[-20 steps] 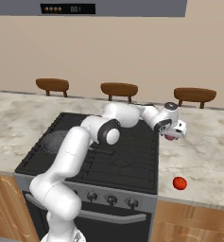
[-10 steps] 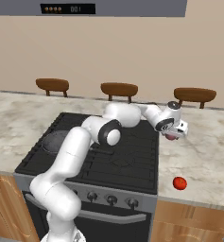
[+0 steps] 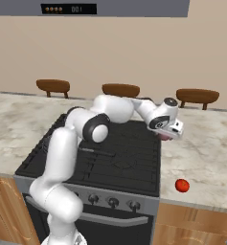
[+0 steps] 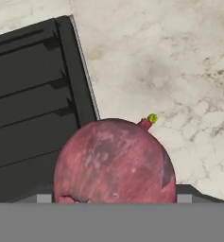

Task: Place the pan on the front left burner on the stove. Then place the tomato and the onion in the pan and turn on the front left burner.

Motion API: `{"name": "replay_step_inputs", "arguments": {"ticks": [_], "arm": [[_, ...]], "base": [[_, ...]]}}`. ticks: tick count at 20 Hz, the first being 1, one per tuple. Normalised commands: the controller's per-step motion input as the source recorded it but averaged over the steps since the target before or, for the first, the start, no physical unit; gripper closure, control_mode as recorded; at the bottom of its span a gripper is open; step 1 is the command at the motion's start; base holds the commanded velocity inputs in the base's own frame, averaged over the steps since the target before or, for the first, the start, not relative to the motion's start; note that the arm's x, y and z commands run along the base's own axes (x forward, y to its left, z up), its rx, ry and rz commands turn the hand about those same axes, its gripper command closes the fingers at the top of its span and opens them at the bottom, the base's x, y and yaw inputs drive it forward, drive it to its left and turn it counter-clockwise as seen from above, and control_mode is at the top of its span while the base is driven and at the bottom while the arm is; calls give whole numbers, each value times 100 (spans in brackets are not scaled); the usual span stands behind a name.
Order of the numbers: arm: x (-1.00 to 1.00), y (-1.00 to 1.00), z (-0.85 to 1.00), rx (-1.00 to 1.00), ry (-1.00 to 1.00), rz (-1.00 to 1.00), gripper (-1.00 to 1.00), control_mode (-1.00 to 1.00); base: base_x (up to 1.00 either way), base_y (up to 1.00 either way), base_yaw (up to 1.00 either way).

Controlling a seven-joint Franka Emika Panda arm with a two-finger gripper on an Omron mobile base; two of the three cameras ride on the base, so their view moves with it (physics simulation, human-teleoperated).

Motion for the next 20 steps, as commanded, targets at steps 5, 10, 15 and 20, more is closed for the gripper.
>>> {"name": "replay_step_inputs", "arguments": {"ticks": [5, 10, 15, 20], "arm": [[-33, 79, 56, -3, -11, 0, 100, -100], [-35, 72, 64, -4, -8, 0, 100, -100], [-27, 61, 58, -1, 0, 0, 100, -100], [-18, 68, 55, 0, 2, 1, 100, -100]], "base": [[0, 0, 0], [0, 0, 0], [0, 0, 0], [0, 0, 0]]}}
